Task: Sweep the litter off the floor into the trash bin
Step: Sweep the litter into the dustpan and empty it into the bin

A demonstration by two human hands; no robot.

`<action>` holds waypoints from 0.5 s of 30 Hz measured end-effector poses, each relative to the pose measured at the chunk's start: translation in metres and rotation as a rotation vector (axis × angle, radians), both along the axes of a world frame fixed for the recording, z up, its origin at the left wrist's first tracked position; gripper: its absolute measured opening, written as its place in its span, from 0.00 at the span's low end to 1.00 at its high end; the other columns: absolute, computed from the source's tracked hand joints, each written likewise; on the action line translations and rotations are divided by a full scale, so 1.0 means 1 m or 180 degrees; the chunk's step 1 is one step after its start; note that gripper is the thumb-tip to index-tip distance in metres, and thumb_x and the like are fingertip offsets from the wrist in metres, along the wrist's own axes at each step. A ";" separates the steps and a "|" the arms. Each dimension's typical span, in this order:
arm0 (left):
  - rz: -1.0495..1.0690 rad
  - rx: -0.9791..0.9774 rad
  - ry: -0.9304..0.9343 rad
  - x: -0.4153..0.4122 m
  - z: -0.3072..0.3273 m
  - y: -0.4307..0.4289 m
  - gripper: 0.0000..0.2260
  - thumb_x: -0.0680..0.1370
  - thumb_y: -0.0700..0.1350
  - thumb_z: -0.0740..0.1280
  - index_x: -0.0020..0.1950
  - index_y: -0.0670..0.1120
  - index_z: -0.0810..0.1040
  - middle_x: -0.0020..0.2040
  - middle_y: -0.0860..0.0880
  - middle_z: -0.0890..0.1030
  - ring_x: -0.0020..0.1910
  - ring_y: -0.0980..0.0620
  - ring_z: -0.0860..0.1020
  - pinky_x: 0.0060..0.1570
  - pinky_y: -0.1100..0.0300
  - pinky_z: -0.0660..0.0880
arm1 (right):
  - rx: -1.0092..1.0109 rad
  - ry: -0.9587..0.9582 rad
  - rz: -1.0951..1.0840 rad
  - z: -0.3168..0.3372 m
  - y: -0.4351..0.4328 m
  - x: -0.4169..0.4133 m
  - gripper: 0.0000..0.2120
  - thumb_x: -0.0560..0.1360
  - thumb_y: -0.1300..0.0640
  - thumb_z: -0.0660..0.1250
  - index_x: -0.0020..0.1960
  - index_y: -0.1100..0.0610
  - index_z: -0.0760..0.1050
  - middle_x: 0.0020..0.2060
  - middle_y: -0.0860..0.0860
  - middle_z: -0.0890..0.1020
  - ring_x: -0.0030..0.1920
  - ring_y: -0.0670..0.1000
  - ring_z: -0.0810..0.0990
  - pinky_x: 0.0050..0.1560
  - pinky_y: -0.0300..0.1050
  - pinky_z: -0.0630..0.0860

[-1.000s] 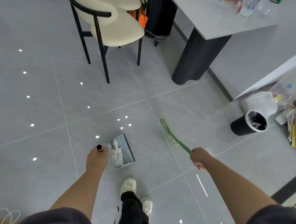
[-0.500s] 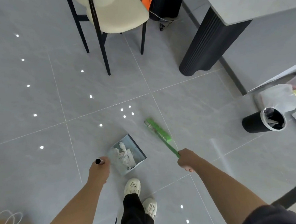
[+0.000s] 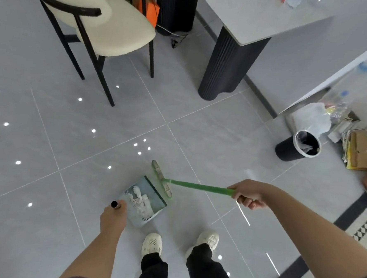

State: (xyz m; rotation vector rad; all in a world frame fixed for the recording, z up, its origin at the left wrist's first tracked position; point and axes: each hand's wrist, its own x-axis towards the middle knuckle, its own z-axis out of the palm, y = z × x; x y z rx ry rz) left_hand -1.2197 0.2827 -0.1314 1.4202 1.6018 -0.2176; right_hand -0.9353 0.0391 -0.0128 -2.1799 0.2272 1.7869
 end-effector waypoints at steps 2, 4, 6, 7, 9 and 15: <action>-0.0162 0.0080 -0.0021 0.025 0.005 -0.004 0.21 0.76 0.53 0.55 0.38 0.37 0.77 0.36 0.38 0.80 0.40 0.36 0.79 0.41 0.49 0.75 | 0.0012 -0.0086 -0.0074 0.003 -0.018 0.019 0.20 0.74 0.69 0.58 0.59 0.51 0.77 0.26 0.51 0.68 0.22 0.45 0.59 0.22 0.35 0.56; -0.0341 0.0167 0.0003 0.058 0.007 -0.012 0.19 0.79 0.48 0.56 0.38 0.36 0.76 0.36 0.37 0.79 0.41 0.37 0.78 0.42 0.50 0.72 | 0.0011 -0.0229 -0.0138 0.002 -0.036 0.045 0.19 0.74 0.69 0.57 0.58 0.52 0.76 0.26 0.51 0.68 0.22 0.45 0.59 0.22 0.35 0.56; -0.0489 0.0259 0.0017 0.097 0.007 -0.025 0.18 0.80 0.46 0.55 0.37 0.37 0.75 0.38 0.37 0.79 0.43 0.37 0.78 0.41 0.51 0.70 | 0.0002 -0.0373 -0.0210 -0.004 -0.056 0.077 0.19 0.74 0.70 0.57 0.59 0.57 0.77 0.26 0.51 0.67 0.21 0.45 0.59 0.22 0.35 0.56; -0.0533 0.0299 0.0019 0.115 0.008 -0.030 0.18 0.81 0.45 0.55 0.36 0.38 0.74 0.37 0.38 0.79 0.42 0.38 0.78 0.41 0.52 0.70 | 0.0001 -0.0441 -0.0225 -0.008 -0.065 0.092 0.19 0.73 0.70 0.56 0.59 0.58 0.77 0.25 0.51 0.67 0.20 0.46 0.59 0.23 0.34 0.56; -0.0640 0.0381 0.0051 0.157 0.009 -0.048 0.18 0.81 0.45 0.55 0.33 0.40 0.70 0.33 0.41 0.75 0.39 0.39 0.76 0.39 0.54 0.68 | -0.0037 -0.0600 -0.0231 -0.017 -0.085 0.132 0.19 0.74 0.70 0.56 0.60 0.60 0.76 0.25 0.52 0.66 0.20 0.46 0.59 0.23 0.34 0.56; -0.0708 0.0522 0.0009 0.274 0.001 -0.096 0.18 0.81 0.47 0.55 0.33 0.42 0.68 0.32 0.42 0.74 0.36 0.41 0.74 0.37 0.54 0.67 | -0.0205 -0.1080 -0.0251 -0.029 -0.152 0.249 0.19 0.75 0.69 0.53 0.63 0.66 0.73 0.26 0.53 0.64 0.23 0.47 0.60 0.23 0.36 0.57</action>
